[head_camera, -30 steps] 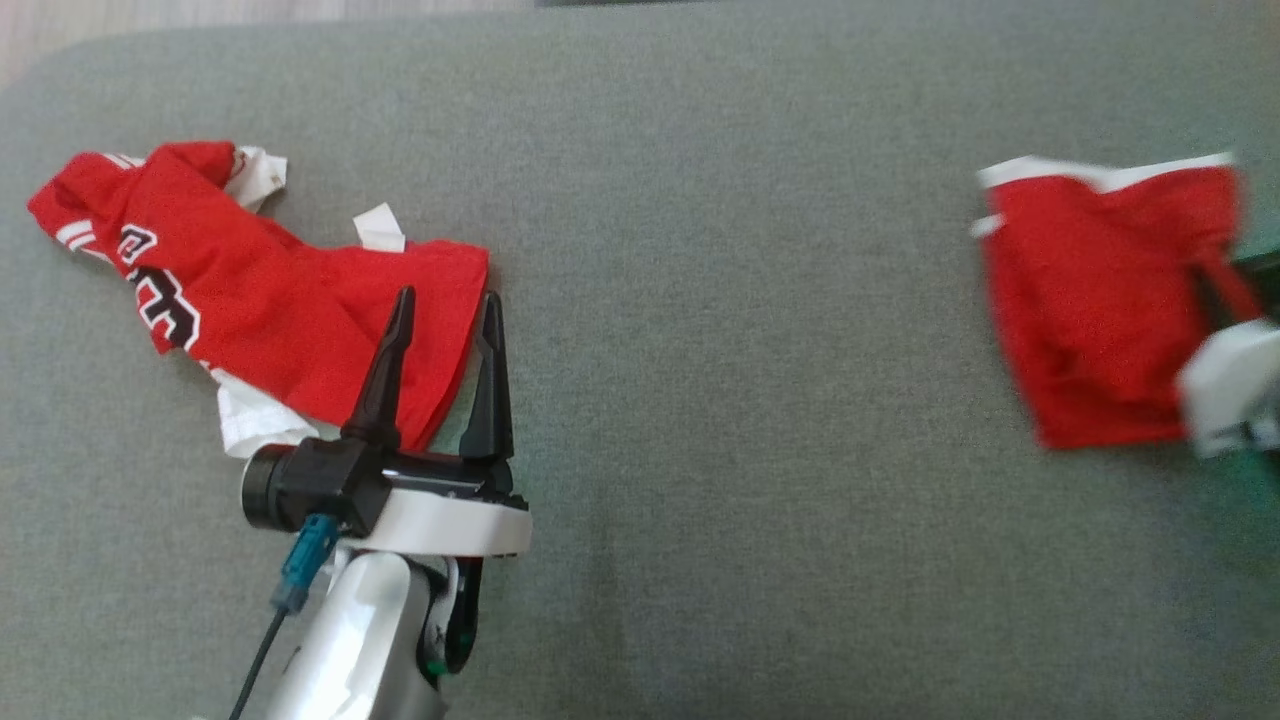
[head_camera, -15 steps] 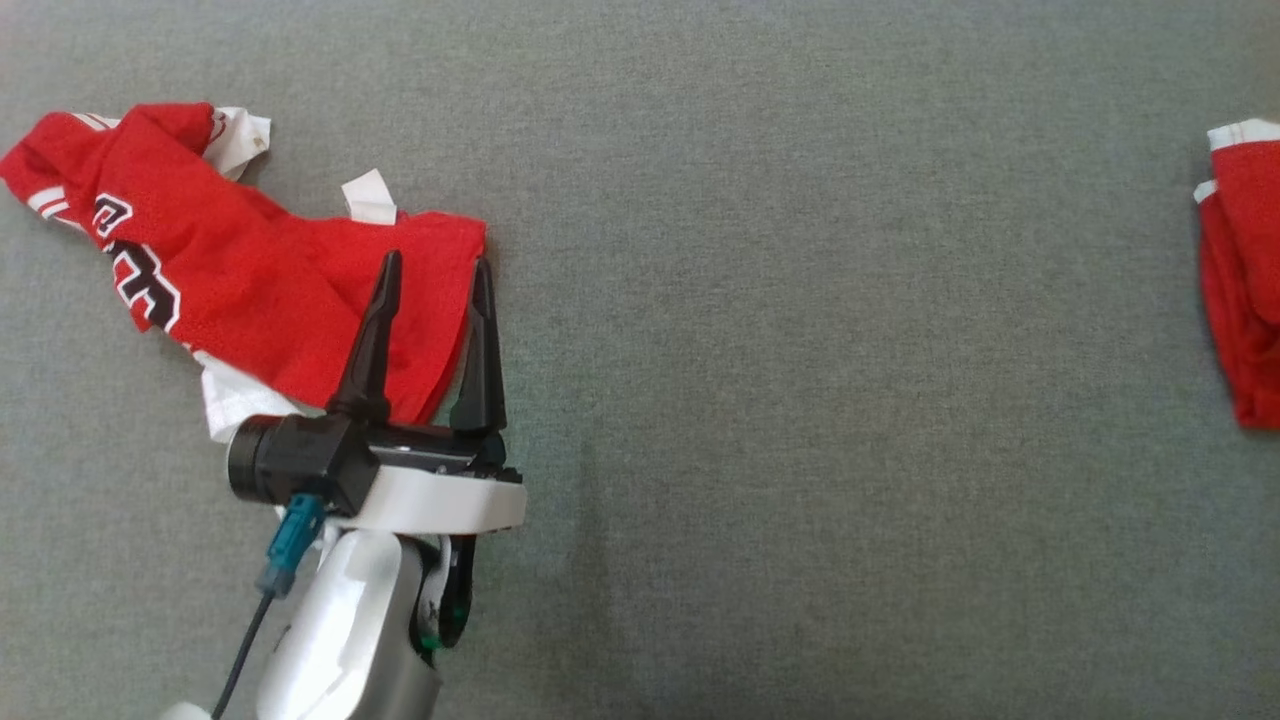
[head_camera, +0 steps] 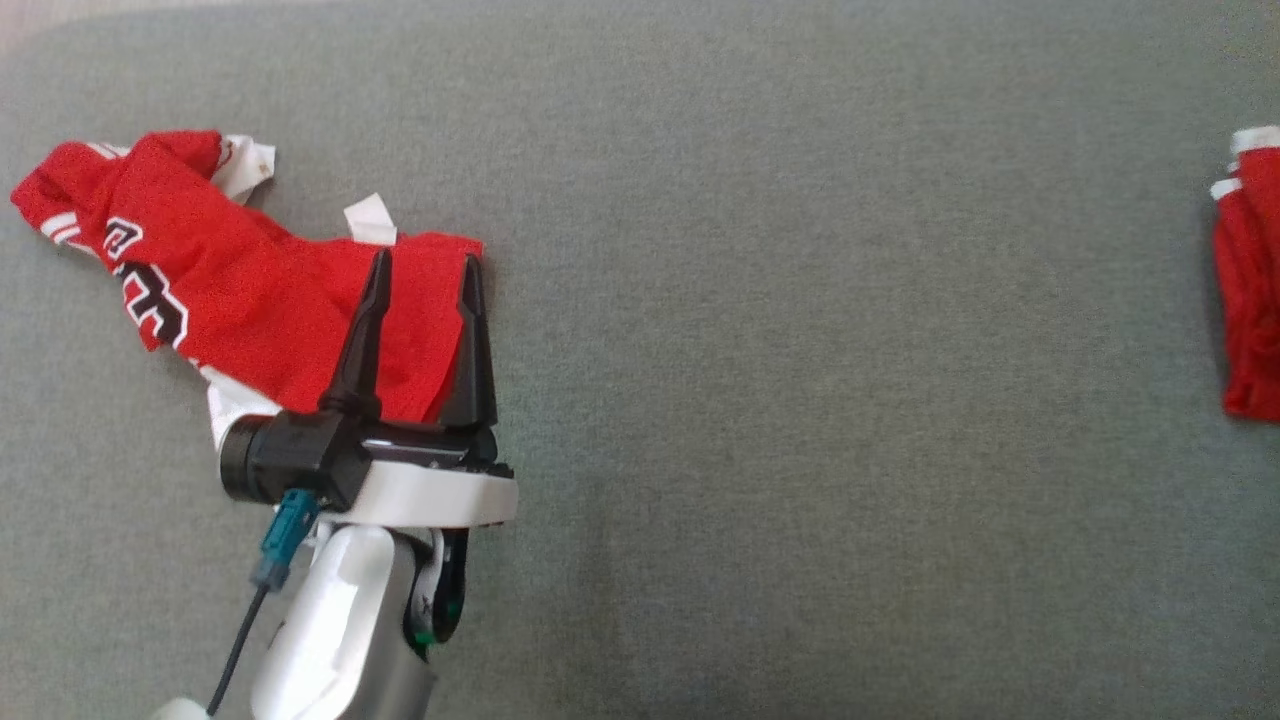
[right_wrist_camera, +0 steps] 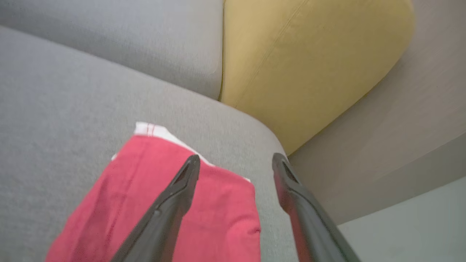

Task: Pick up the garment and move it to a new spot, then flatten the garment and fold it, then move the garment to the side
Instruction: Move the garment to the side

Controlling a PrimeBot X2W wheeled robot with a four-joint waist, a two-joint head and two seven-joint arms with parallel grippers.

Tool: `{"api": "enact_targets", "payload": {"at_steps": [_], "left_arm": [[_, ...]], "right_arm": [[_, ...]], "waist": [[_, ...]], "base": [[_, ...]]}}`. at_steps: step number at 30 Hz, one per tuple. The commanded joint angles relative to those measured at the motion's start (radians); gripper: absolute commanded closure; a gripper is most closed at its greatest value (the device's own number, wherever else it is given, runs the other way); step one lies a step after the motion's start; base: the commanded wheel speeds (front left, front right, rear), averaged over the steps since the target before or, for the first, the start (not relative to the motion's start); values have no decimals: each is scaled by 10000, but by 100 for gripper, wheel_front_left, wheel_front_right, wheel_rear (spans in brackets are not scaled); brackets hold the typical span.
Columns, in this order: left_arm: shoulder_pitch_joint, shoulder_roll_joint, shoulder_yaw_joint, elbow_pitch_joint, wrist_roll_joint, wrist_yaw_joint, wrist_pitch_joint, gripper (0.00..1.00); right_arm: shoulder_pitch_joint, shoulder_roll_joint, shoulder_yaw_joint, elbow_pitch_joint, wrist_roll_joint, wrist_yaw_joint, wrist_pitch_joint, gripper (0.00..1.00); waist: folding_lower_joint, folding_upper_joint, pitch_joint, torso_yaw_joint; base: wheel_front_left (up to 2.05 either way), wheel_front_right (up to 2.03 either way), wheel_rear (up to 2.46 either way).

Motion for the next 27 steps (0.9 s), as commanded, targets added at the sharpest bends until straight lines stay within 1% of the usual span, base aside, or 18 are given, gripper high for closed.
{"api": "enact_targets", "payload": {"at_steps": [1,5,10,12,13,16,17,20,22,23,27], "left_arm": [[-63,53,390,-274,60,-39,-51,0],[98,53,548,-459,-30,-21,-51,0],[429,53,700,-691,-120,53,-51,0],[564,53,744,-692,-182,67,-51,0],[693,53,811,-773,-518,97,-51,0],[855,53,778,-817,-547,125,-51,0],[855,53,778,-817,-547,125,-51,0],[1082,53,776,-804,-571,147,-51,0],[1250,53,791,-843,-656,172,-51,0],[1345,53,793,-825,-711,202,-51,0],[1654,53,668,-690,-741,186,-51,0]], "right_arm": [[-188,-111,-17,-451,9,-7,-228,0],[-202,665,-357,-1421,737,-7,-455,0],[389,1780,-765,-3420,1346,-7,-569,0],[778,2421,-985,-4385,1426,-7,-464,0],[1287,3177,-1206,-5388,1580,-7,-328,0],[2186,4166,-1421,-6704,1578,-7,-241,0],[2186,4166,-1421,-6704,1578,-7,-241,0],[3059,5134,-1474,-7566,1423,-7,-292,0],[3611,5554,-1501,-7790,1289,-7,-344,0],[3854,5727,-1583,-7798,1409,-7,-375,0],[4707,5961,-1779,-7562,1513,-7,-731,0]], "waist": [[0,0,-252,-127],[0,0,-767,-300],[0,0,-1466,-475],[0,0,-1700,-519],[0,0,-1887,-555],[0,0,-2123,-530],[0,0,-2123,-530],[0,0,-2286,-510],[0,0,-2376,-473],[0,0,-2422,-435],[0,0,-2656,-221]], "base": [[0,0,0],[0,0,0],[0,0,0],[0,0,0],[0,0,0],[0,0,0],[0,0,0],[0,0,0],[0,0,0],[0,0,0],[0,0,0]]}}
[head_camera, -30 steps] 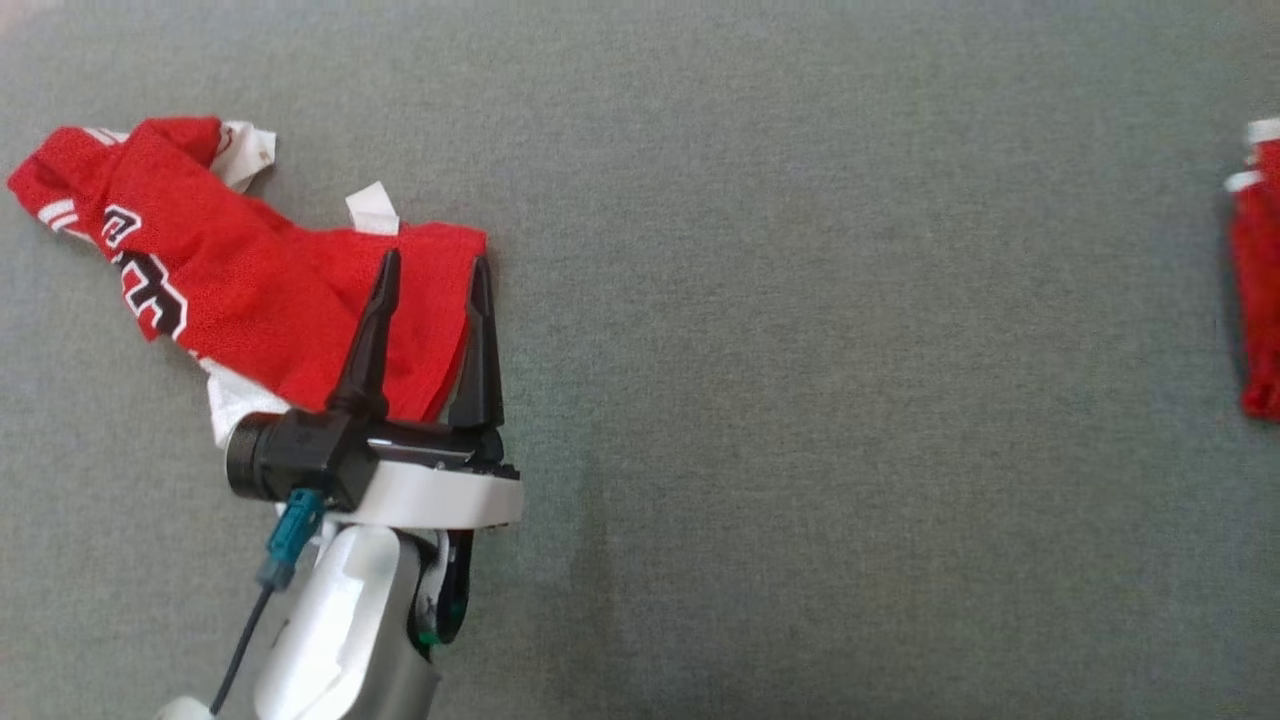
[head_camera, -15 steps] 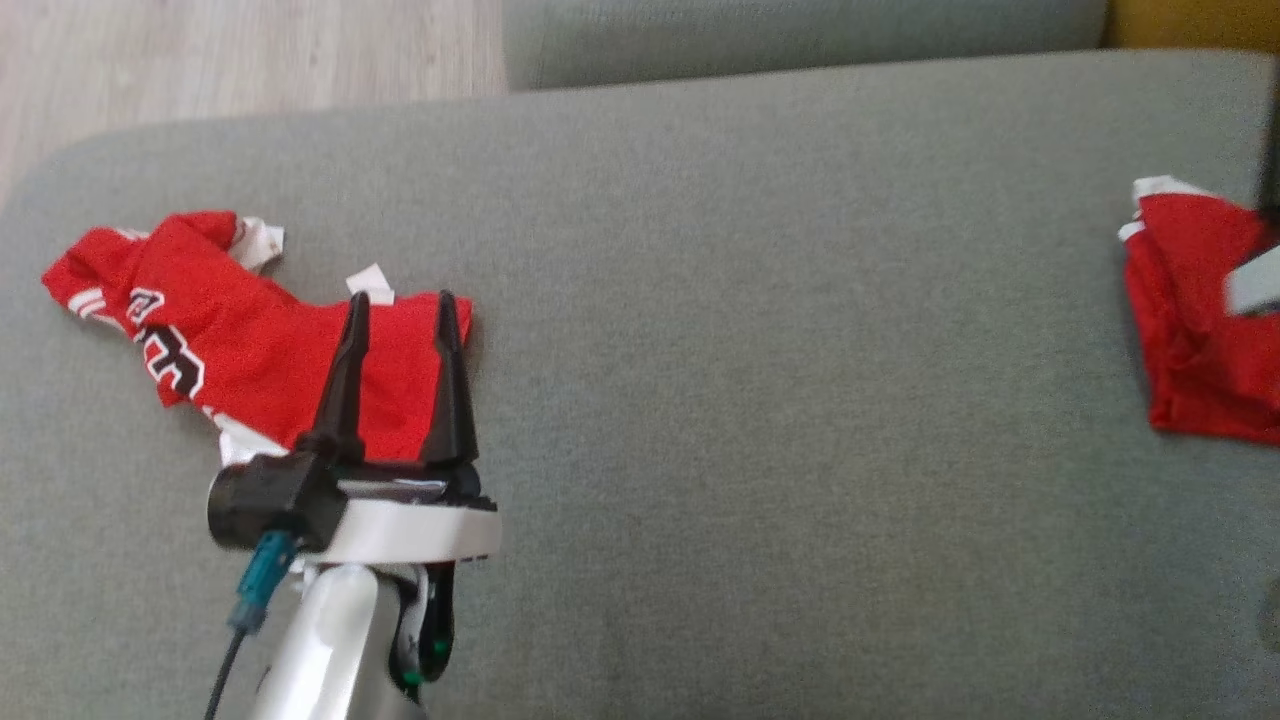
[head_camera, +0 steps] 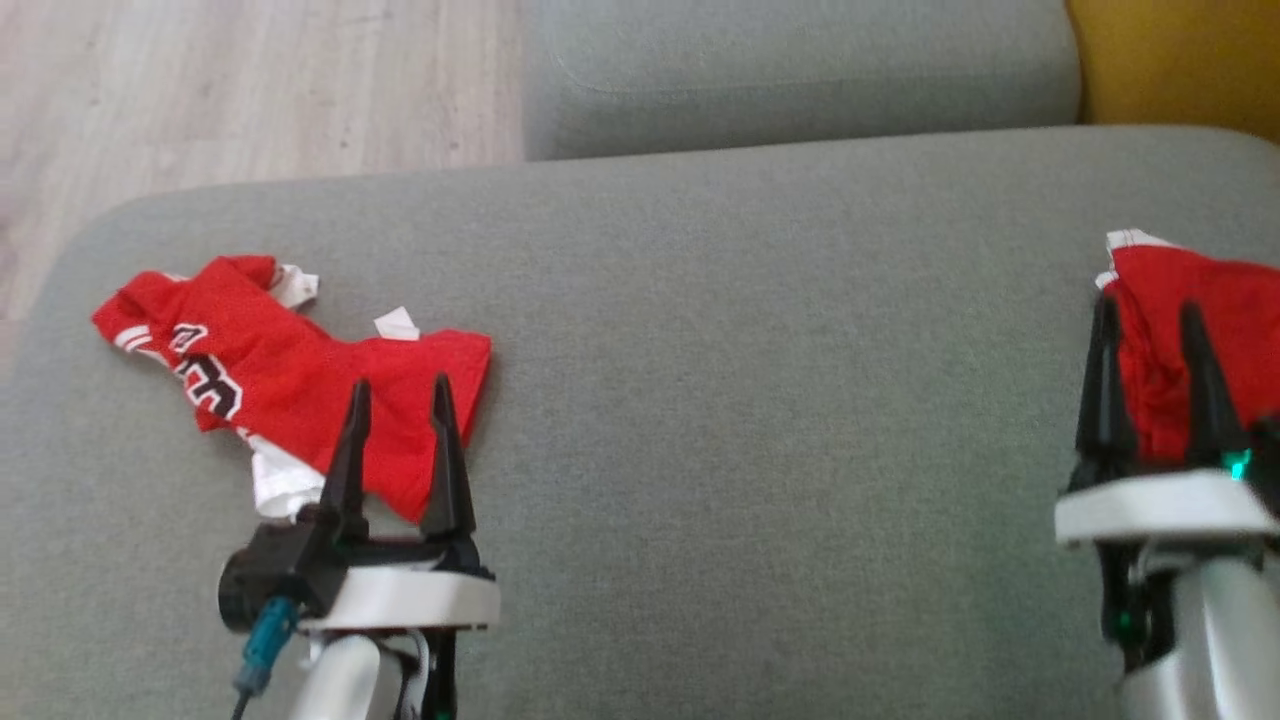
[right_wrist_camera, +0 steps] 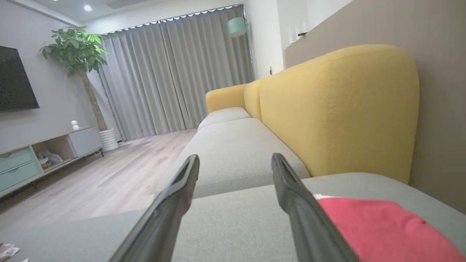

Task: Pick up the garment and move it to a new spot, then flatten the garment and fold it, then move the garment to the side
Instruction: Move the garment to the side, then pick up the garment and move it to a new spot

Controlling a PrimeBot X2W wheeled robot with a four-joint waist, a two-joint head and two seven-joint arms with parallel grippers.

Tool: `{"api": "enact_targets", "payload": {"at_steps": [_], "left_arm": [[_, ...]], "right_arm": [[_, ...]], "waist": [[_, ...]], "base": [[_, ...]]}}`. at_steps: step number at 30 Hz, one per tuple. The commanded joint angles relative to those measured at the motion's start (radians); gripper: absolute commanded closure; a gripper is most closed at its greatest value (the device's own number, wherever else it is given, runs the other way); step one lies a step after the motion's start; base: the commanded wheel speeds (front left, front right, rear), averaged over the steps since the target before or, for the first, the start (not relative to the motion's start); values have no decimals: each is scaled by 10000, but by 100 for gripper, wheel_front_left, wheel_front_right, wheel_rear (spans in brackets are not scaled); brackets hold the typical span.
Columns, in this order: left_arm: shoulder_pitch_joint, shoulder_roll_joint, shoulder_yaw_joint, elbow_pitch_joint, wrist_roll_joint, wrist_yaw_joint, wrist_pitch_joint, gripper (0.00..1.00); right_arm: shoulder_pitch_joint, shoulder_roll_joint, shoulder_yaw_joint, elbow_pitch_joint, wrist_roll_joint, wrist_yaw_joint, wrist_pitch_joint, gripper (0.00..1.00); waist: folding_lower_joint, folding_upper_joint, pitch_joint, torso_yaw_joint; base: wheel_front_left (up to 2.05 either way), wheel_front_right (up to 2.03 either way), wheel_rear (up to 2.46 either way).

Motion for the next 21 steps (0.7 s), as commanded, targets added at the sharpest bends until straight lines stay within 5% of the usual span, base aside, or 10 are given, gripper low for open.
{"api": "enact_targets", "payload": {"at_steps": [1,21], "left_arm": [[-174,47,262,-268,-15,-29,-51,0],[508,47,577,-118,206,-211,-51,0]], "right_arm": [[20,25,293,-218,-168,-7,-210,0],[1614,44,727,-318,24,-7,-477,0]], "waist": [[0,-1,-156,139],[0,-1,-321,194]], "base": [[0,0,0],[0,0,0]]}}
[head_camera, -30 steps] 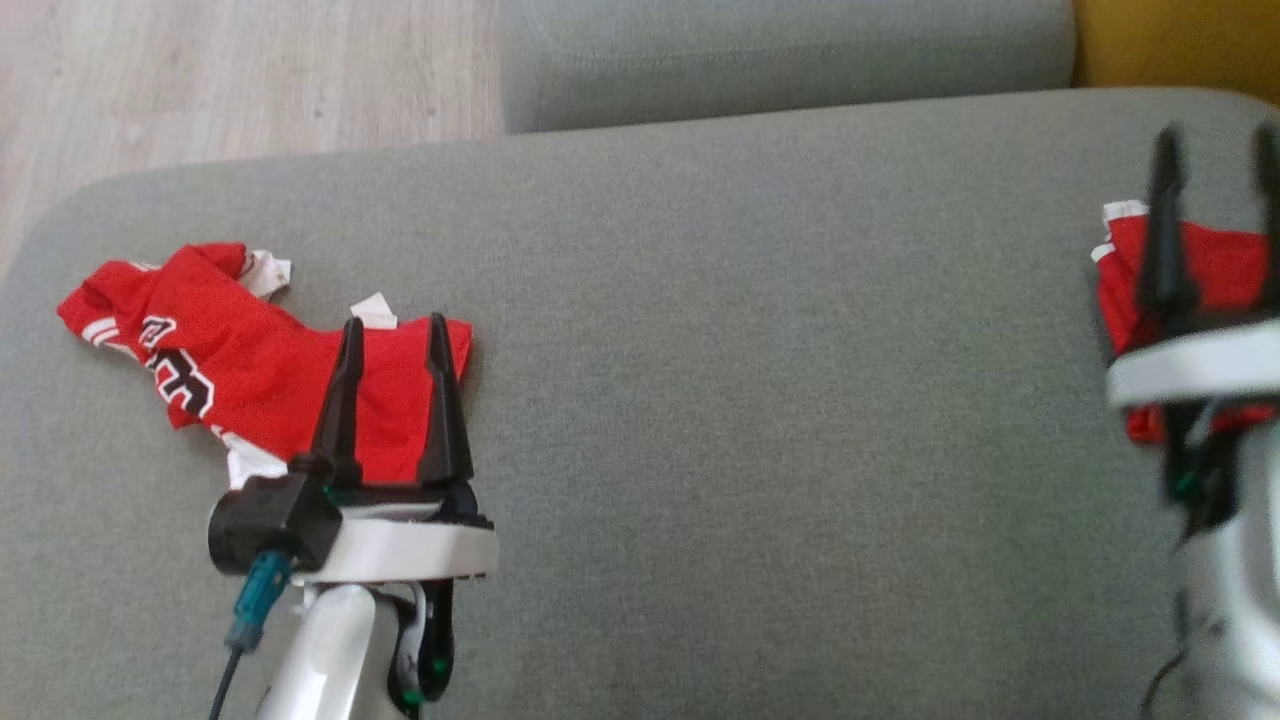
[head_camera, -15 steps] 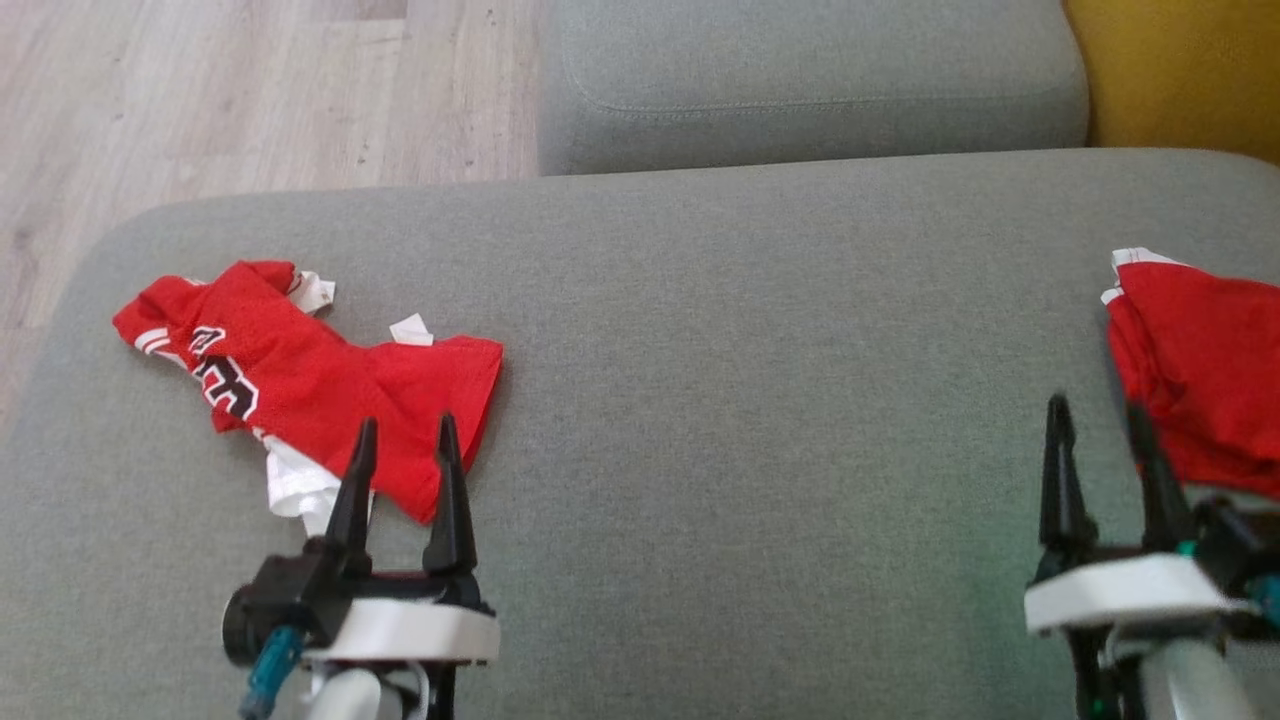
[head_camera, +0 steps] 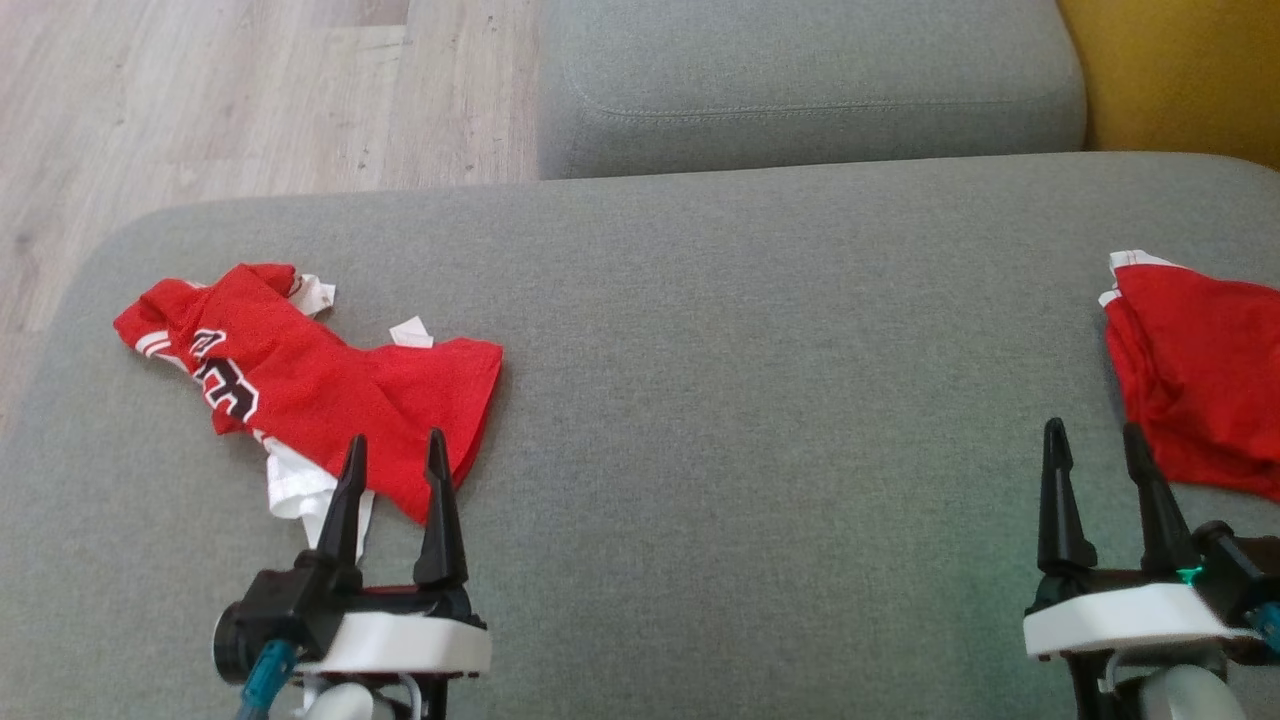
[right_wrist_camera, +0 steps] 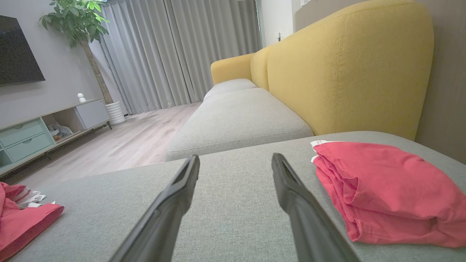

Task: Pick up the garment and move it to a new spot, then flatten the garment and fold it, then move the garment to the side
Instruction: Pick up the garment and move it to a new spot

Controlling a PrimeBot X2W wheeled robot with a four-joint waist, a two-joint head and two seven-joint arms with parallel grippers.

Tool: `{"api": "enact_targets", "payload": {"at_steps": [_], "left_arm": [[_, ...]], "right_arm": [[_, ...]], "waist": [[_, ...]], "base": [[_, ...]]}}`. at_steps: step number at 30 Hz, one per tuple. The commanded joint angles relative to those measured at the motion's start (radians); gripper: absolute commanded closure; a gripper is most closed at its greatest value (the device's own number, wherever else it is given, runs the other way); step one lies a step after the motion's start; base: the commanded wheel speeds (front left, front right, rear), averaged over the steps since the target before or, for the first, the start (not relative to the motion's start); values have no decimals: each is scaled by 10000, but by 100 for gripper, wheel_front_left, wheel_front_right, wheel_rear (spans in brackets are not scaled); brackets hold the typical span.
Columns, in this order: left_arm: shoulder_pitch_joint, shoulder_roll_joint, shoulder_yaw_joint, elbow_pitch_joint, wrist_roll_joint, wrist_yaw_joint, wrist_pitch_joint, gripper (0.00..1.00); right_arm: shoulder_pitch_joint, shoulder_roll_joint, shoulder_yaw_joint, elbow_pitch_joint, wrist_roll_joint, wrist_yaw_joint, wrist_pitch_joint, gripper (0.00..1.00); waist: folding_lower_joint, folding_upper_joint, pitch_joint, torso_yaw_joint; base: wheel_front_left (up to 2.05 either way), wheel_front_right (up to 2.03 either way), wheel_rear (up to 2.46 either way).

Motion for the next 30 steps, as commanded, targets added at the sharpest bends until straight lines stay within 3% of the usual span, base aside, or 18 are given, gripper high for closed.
{"api": "enact_targets", "payload": {"at_steps": [1,14,30], "left_arm": [[-300,20,347,-321,25,-20,-51,0],[-435,20,132,-206,19,46,-51,0],[-473,20,613,21,327,115,-51,0]], "right_arm": [[-292,-61,228,-386,17,-7,-109,0],[-156,-61,136,-489,175,-7,-110,0],[184,-61,1399,-593,444,-7,-110,0]], "waist": [[0,-1,0,2],[0,-1,-64,434],[0,-1,-276,3065]], "base": [[0,0,0],[0,0,0],[0,0,0]]}}
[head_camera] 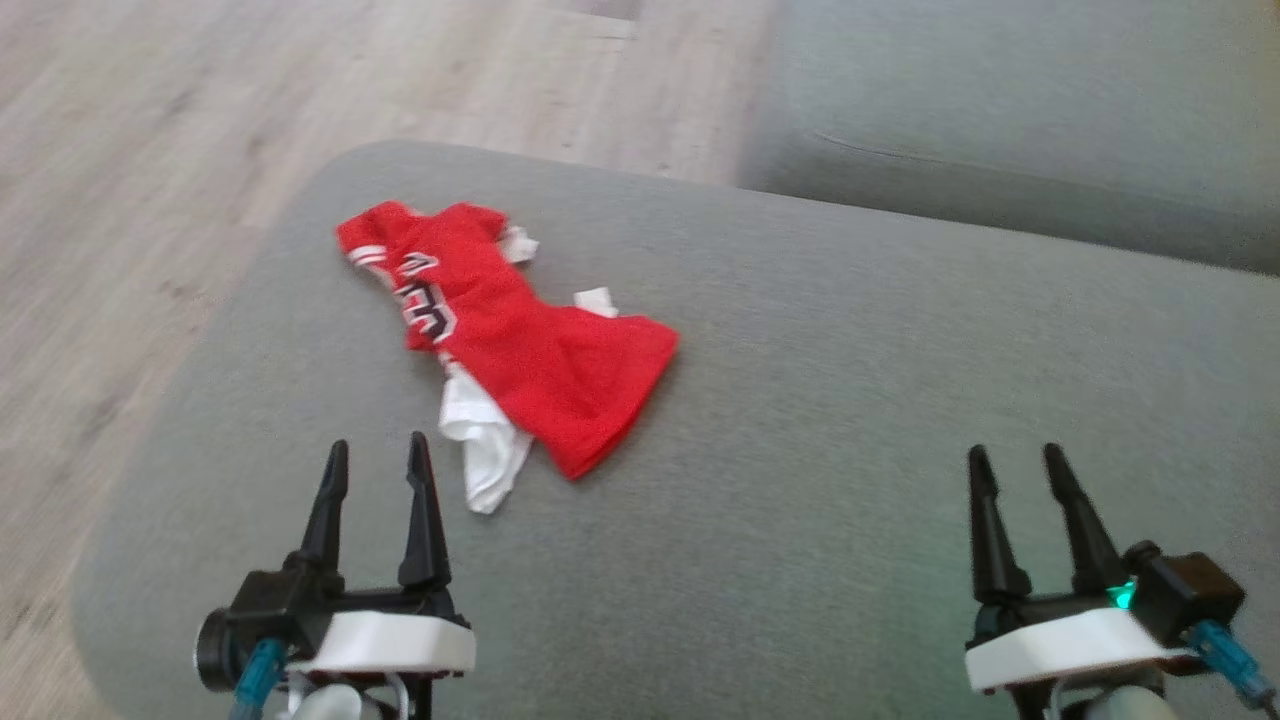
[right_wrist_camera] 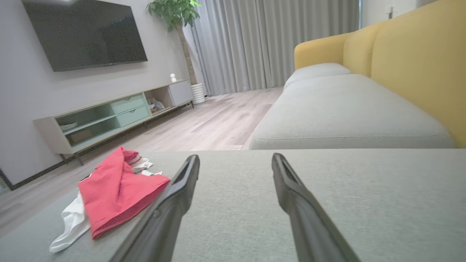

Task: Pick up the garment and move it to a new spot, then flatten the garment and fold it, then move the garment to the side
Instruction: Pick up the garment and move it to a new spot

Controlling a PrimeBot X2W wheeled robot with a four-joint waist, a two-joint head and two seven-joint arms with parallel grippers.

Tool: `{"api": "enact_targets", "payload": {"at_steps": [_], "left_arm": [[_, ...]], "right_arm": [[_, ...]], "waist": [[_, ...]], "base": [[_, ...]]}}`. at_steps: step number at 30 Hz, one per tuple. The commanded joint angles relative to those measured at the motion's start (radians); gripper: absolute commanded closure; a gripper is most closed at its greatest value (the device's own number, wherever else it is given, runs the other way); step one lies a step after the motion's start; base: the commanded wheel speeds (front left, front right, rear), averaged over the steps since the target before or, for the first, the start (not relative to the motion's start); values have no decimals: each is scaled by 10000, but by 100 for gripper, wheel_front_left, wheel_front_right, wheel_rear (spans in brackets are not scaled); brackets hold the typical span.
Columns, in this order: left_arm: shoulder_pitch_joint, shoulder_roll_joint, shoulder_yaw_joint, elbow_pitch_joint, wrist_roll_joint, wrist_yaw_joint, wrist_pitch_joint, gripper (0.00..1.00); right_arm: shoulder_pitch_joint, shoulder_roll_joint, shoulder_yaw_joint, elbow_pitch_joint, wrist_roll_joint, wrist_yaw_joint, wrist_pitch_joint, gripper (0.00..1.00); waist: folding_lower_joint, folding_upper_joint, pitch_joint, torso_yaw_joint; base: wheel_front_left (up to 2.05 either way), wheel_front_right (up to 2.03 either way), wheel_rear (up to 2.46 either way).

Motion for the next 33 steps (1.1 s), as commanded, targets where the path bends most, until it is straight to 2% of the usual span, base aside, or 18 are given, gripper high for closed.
{"api": "enact_targets", "payload": {"at_steps": [1,9,18,20,23,26,29,31,33], "left_arm": [[-398,20,392,-279,114,-9,-51,0],[-353,20,744,-297,217,-138,-51,0],[-525,20,1018,-289,347,-290,-51,0],[-710,20,1001,-251,478,-428,-51,0],[-1310,65,744,-9,813,-876,-51,0],[-2334,313,290,578,1120,-1296,6,0],[-3846,693,-610,1276,1372,-1628,706,0],[-4976,1048,-1835,1776,1484,-1723,1552,0],[-6091,1420,-3290,2176,843,-1735,2420,0]], "right_arm": [[-191,-66,288,-337,108,-7,-110,0],[-133,-66,898,-284,342,-7,-110,0],[-275,-66,1214,-129,347,-7,-110,0],[-365,-66,1177,-155,287,-7,-110,0],[-525,-66,1066,-193,125,-7,-110,0],[-740,-66,975,-235,-110,-7,-110,0],[-975,-66,656,-378,-353,-7,-110,0],[-1079,-66,416,-461,-489,-7,-110,0],[-1232,-66,310,-521,-648,-7,-110,0]], "waist": [[0,0,-68,436],[0,0,-90,1250],[0,0,162,1453],[0,0,351,1402],[0,0,774,1295],[0,0,1239,1106],[0,0,1720,916],[0,0,2028,804],[0,0,2378,613]], "base": [[0,0,0],[0,0,0],[0,0,0],[0,0,0],[0,0,0],[0,0,0],[0,0,0],[0,0,0],[0,0,0]]}}
